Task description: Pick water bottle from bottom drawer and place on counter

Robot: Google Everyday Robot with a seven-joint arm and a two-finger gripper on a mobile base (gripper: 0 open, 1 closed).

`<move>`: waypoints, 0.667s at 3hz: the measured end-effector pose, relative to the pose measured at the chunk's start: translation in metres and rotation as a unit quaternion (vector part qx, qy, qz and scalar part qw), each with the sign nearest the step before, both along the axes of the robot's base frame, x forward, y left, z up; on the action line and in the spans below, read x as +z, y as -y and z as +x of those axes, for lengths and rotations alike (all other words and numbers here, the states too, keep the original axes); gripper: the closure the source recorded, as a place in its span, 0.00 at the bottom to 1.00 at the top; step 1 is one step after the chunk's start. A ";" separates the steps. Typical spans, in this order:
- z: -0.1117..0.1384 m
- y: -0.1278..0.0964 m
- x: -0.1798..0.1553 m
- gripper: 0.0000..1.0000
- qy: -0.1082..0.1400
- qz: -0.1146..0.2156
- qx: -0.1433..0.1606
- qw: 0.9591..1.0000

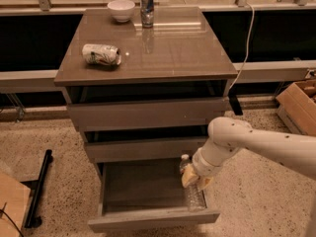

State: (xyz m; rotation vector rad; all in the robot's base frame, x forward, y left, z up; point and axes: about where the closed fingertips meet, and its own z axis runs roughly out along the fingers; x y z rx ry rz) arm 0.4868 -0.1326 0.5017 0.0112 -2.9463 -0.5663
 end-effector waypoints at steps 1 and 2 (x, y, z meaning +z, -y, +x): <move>0.016 0.035 0.069 1.00 0.046 -0.073 0.011 0.996; 0.052 0.063 0.135 1.00 0.088 -0.156 0.018 0.984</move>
Offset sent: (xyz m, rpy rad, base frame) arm 0.1005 -0.0971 0.2263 -0.5267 -0.2839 0.0549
